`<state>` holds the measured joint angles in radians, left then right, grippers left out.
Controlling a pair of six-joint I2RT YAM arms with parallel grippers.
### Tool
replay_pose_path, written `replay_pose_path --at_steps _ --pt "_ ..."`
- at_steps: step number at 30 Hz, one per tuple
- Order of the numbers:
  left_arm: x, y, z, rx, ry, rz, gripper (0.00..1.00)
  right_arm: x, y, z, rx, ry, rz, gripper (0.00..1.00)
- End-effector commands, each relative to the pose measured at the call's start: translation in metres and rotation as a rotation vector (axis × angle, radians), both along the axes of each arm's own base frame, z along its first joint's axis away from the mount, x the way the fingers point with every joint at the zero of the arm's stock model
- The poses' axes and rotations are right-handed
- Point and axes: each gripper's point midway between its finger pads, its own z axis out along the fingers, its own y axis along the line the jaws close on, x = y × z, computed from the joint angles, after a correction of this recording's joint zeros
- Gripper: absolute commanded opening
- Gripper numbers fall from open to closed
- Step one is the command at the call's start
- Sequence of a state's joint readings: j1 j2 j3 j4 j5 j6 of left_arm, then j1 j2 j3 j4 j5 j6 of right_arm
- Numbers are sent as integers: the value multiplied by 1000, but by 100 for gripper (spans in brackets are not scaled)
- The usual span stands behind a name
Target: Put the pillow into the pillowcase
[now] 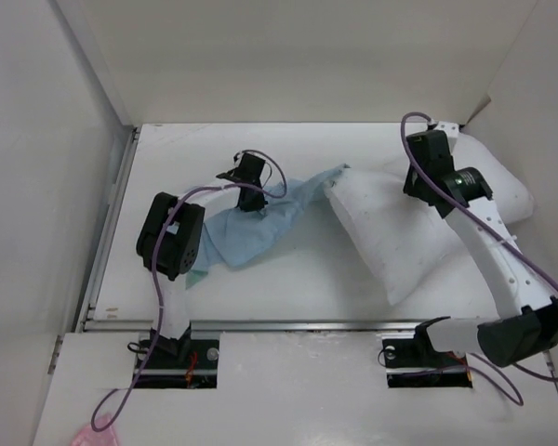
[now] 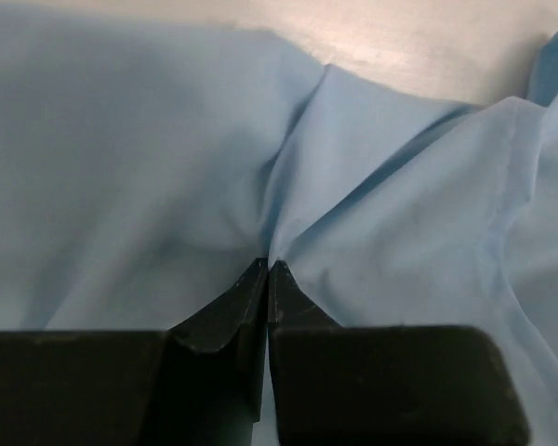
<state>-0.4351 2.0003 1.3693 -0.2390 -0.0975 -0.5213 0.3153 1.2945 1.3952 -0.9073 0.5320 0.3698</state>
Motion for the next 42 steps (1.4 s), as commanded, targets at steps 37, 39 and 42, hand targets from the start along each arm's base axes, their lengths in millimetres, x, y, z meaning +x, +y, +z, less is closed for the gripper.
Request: replay_pose_path --at_steps 37,39,42 --pt "-51 -3 33 132 98 23 61 29 1 62 86 -309 20 0" --pt "-56 2 25 151 121 35 50 30 0 60 86 -304 8 0" --pt "-50 4 16 174 119 55 1 32 2 52 86 -285 15 0"
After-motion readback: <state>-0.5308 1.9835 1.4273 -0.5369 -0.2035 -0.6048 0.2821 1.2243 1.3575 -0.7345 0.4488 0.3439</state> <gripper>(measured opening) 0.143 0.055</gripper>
